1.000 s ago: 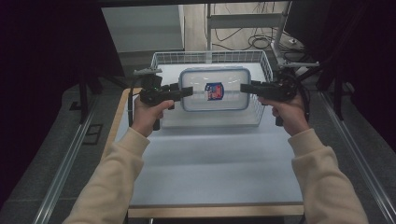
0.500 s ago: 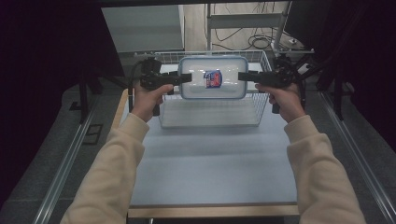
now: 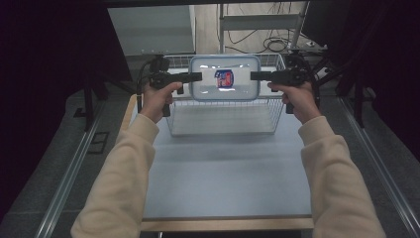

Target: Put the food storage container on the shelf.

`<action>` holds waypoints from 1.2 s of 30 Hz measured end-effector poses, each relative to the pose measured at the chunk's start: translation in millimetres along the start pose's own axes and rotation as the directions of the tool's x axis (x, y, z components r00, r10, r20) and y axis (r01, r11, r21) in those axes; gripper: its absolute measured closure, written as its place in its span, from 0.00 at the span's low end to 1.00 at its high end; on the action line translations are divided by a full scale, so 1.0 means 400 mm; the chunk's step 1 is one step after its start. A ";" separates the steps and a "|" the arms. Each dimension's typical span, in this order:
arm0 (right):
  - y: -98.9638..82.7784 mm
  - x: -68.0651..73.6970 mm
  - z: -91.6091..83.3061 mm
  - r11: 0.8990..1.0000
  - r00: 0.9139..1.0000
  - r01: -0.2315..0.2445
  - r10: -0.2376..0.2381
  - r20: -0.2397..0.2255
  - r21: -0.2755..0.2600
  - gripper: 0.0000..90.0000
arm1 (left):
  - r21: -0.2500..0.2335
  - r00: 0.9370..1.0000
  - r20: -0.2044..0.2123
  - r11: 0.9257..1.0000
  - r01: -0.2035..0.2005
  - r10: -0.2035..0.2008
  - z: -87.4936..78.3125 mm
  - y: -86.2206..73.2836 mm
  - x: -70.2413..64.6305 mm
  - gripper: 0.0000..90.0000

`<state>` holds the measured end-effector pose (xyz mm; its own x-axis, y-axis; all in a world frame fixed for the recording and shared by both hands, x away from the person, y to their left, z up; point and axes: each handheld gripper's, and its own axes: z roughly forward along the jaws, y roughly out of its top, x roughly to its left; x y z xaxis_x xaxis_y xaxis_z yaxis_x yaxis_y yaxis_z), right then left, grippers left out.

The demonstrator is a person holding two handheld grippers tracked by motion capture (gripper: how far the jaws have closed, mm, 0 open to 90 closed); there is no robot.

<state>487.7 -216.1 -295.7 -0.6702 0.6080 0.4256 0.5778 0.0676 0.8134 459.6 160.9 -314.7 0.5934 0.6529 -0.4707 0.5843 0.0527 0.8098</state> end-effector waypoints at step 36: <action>0.014 -0.004 0.019 0.994 0.985 0.003 0.016 0.171 -0.107 0.48 | -0.047 0.985 -0.072 0.987 0.154 -0.157 0.052 0.040 0.051 0.28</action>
<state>495.4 -210.7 -294.7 -0.5716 0.7353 0.3642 0.5230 -0.0156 0.8522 492.7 159.3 -318.8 0.4534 0.6890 -0.5655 0.6416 0.1881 0.7436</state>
